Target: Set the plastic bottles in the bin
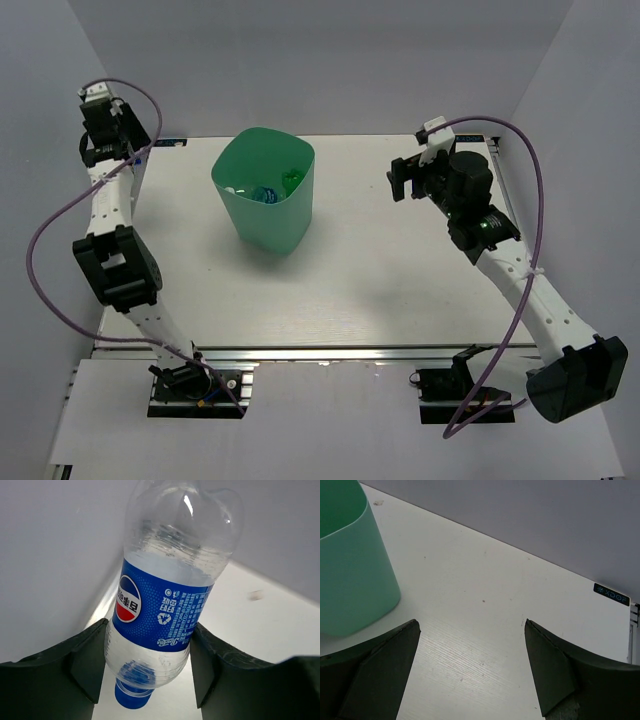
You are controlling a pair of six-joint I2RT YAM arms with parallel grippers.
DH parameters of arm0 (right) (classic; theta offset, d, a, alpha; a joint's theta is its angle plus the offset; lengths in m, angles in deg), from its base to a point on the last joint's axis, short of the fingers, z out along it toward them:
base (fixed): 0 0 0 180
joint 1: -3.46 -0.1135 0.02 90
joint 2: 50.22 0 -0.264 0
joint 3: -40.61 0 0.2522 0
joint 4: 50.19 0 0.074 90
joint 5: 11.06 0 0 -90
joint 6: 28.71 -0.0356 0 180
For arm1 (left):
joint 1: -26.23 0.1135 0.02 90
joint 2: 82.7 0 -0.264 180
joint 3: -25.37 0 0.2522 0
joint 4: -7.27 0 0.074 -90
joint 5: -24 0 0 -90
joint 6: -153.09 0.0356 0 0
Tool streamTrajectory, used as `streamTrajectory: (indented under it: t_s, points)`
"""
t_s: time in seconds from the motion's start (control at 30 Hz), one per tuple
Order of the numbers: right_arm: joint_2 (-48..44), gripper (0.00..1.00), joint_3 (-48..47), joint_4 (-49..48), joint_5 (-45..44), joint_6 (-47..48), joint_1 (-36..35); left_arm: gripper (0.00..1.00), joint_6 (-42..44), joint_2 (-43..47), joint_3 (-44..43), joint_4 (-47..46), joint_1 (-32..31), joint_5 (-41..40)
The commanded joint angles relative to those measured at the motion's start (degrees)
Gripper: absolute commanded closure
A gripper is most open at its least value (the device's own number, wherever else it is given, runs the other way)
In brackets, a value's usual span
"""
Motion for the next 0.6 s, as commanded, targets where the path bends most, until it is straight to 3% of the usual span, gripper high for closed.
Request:
streamTrajectory:
  t_s: [0.0, 0.4, 0.57]
  points:
    - [-1.7, 0.11, -0.4, -2.6, 1.9, -2.7, 0.3, 1.00, -10.3, 8.1, 3.3, -2.6, -2.0, 13.3]
    - [-3.0, 0.11, 0.2, 0.5, 3.3, -5.2, 0.3, 1.00, -13.5, 32.4, 22.5, -15.9, -19.9, 27.5]
    - [-4.3, 0.11, 2.8, 1.2, 2.8, -3.0, 0.3, 0.97, -14.0, 37.3, 29.9, -17.6, -26.6, 22.0]
